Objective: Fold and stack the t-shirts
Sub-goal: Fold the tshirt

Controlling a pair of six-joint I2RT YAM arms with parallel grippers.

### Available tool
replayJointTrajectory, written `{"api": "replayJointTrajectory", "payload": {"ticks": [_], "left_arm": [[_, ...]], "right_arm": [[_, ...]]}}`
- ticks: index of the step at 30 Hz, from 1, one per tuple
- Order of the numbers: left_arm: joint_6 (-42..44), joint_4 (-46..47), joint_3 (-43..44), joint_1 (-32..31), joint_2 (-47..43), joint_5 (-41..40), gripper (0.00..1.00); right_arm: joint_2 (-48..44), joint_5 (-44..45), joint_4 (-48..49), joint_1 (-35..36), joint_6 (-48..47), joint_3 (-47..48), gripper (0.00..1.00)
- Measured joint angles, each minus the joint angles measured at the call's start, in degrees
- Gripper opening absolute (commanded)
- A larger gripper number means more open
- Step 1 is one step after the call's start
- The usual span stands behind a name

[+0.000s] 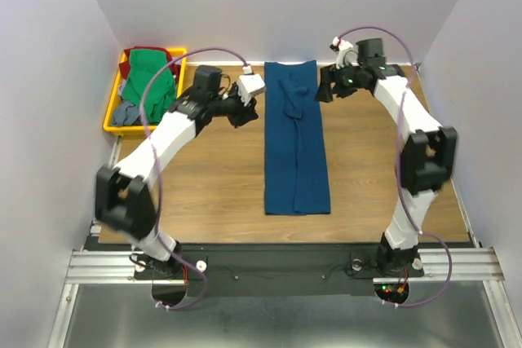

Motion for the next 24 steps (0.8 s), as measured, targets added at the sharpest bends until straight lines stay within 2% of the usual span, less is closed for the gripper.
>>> {"api": "replayJointTrajectory", "payload": {"ticks": [4,5,7,11,16,20,24], "left_arm": [[8.4,0.3,-8.2,-1.7,-14.7,-0.8,0.36],[11.0,0.2,-11.6,-3.1,-18.4,-1.2,0.36],[14.8,-0.2,-17.2,-5.6,-22.2,-2.4,0.36],[19.5,-1.8,-31.3,-17.3,-27.4,-5.6,0.39],[20.5,-0.8,-42.5,-30.3,-32.2,-9.9,0.39],[20.5,2.6,-45.4,-35.6,-33.1,-12.7,0.39],[20.5,6.9,-45.6,-37.0,-31.0,-14.3,0.4]], "right_arm": [[-18.5,-2.0,-1.6,0.3,-10.7,-11.2,0.7],[-22.9,-2.3,-2.2,0.7,-13.1,-14.4,0.63],[-30.6,-2.6,-3.4,1.8,-18.8,-22.0,0.58],[-40.1,-2.2,-5.3,5.0,-26.4,-36.9,0.58],[-48.7,0.7,-9.5,11.6,-34.1,-54.8,0.59],[-55.7,2.2,-9.5,16.0,-38.4,-63.1,0.61],[-59.4,3.4,-8.0,18.0,-42.9,-68.7,0.63]]}}
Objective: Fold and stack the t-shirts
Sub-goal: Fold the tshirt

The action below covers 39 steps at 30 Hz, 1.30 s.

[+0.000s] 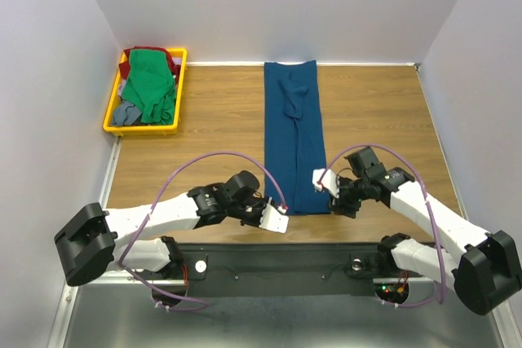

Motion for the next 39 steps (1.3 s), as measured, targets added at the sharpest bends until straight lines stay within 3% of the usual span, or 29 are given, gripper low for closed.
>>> {"api": "replayJointTrajectory", "payload": {"ticks": [18,25,32,34,39], "left_arm": [[2.4,6.4,-1.2,-0.5,6.6,-1.1,0.43],[4.6,6.3,-1.2,-0.5,9.4,-2.1,0.43],[6.5,6.7,-1.0,-0.5,13.0,-3.1,0.43],[6.8,7.0,0.0,-0.7,14.2,-3.5,0.48],[6.9,8.0,1.2,-0.8,15.8,-4.2,0.48]], "right_arm": [[1.0,2.6,9.7,6.3,-12.9,-9.5,0.58],[1.7,2.9,13.3,7.9,-14.8,-10.7,0.41],[1.7,3.8,16.9,8.8,-16.4,-12.1,0.12],[1.7,4.4,17.6,9.0,-16.7,-12.3,0.08],[1.6,4.9,17.9,9.1,-16.7,-12.4,0.01]]}}
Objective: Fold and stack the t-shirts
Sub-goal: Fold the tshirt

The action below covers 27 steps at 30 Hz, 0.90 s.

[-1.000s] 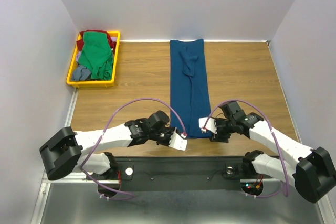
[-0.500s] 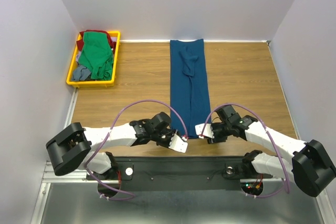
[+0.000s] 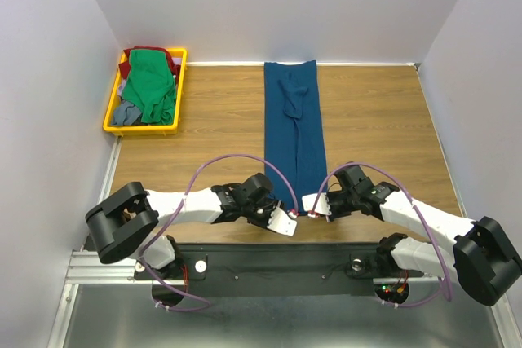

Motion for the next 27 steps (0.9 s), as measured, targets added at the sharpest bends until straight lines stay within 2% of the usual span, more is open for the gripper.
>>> {"api": "replayJointTrajectory", "payload": {"ticks": [12,16,19,21,23,24,27], "left_arm": [[0.0,-1.9,1.8,0.1,1.1,-0.5,0.49],[0.3,-3.5,4.5,1.0,3.6,0.6,0.46],[0.7,-4.3,6.1,1.7,5.4,1.5,0.33],[1.2,-4.6,7.3,2.2,6.8,2.1,0.21],[1.7,-4.8,8.2,2.6,7.8,2.6,0.15],[1.8,-4.9,8.6,2.9,8.2,3.0,0.08],[1.7,-5.7,9.2,3.5,8.4,3.6,0.0]], "right_arm": [[0.0,0.6,0.1,0.0,0.8,0.0,0.0],[-0.5,0.8,0.1,0.0,0.8,-0.2,0.0],[-1.0,1.0,0.3,0.0,0.8,-0.7,0.0],[-1.3,1.1,0.3,0.0,0.8,-0.8,0.01],[-1.3,1.2,0.3,0.0,0.9,-0.8,0.01],[-1.3,1.2,0.3,0.0,1.0,-0.8,0.0],[-2.2,1.3,-0.6,0.0,1.0,-0.8,0.01]]}}
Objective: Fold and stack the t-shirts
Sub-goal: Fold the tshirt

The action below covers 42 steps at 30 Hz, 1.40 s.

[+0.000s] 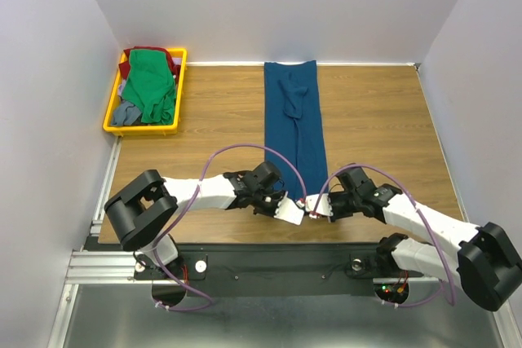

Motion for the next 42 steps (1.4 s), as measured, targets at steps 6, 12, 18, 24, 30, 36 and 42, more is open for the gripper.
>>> {"api": "replayJointTrajectory", "payload": {"ticks": [6,12,18,24,30,36,42], "left_arm": [[-0.7,-4.1,0.6,0.3,-1.5,2.7,0.0],[-4.4,-9.3,2.8,0.8,-5.7,8.6,0.0],[-6.1,-12.3,5.6,6.5,-6.4,13.7,0.0],[-5.7,-14.0,13.7,14.2,-1.7,16.5,0.0],[-4.3,-14.8,18.8,17.4,3.5,16.8,0.0],[-3.2,-15.0,22.6,19.8,8.2,17.1,0.0],[-1.7,-15.1,28.2,23.1,12.4,16.7,0.0]], "right_arm": [[-4.6,-0.2,-4.8,0.0,1.5,0.8,0.01],[-9.7,-0.9,-10.6,0.4,3.6,4.7,0.01],[-7.8,0.7,-11.5,0.4,3.6,6.4,0.0],[-2.6,3.5,-7.4,0.2,3.6,8.0,0.01],[8.0,3.1,-3.3,-6.3,1.6,14.3,0.0],[18.3,0.1,-0.5,-13.6,-3.8,23.3,0.01],[25.0,-1.6,0.3,-14.8,-7.3,28.0,0.01]]}}
